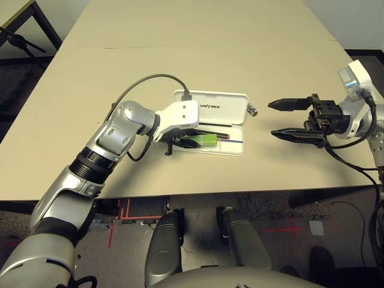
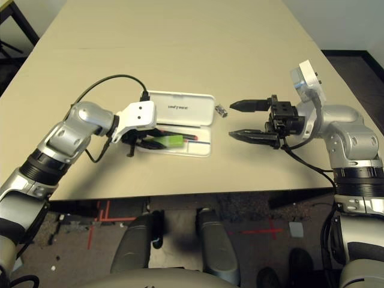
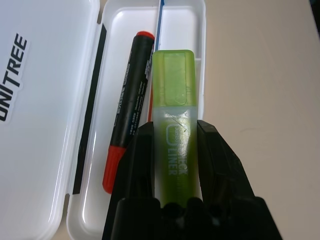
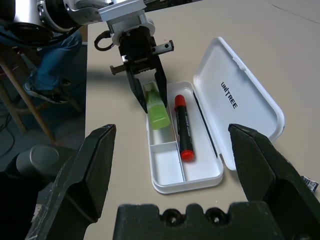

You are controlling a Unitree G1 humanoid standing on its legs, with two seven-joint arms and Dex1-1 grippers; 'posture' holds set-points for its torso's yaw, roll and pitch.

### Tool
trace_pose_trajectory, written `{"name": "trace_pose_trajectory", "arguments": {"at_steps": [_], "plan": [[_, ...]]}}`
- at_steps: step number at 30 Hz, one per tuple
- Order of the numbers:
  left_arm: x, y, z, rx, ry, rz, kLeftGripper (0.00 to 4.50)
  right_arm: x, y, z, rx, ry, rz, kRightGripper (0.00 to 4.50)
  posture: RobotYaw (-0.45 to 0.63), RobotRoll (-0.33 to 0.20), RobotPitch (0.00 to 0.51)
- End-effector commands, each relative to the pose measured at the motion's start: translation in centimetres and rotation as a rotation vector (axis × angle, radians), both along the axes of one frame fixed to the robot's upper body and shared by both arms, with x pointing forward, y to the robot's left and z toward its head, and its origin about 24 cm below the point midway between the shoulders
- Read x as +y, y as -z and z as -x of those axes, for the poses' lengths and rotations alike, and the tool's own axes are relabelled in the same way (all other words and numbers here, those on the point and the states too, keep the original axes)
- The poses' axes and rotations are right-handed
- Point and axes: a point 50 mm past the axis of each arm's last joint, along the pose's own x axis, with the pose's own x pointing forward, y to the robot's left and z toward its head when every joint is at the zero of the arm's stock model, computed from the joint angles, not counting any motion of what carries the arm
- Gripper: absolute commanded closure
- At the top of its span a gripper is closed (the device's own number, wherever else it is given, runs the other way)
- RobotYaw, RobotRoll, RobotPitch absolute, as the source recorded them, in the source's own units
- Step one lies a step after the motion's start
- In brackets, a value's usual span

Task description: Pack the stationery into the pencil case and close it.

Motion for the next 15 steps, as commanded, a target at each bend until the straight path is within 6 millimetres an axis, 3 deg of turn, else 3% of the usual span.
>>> {"name": "trace_pose_trajectory", "arguments": {"at_steps": [1,15], "plan": [[-0.28,0.49,0.15,0.001,0.04,-0.01,3.42,0.21,-0.04,0.17,-0.002,-0.01,-0.003,0.0,-0.05,0.0,0.184],[-0.66,0.67,-0.82,-0.033,0.089,-0.007,3.42,0.4,-0.23,0.08,-0.01,0.016,-0.025,0.0,-0.07,0.0,0.187]]}}
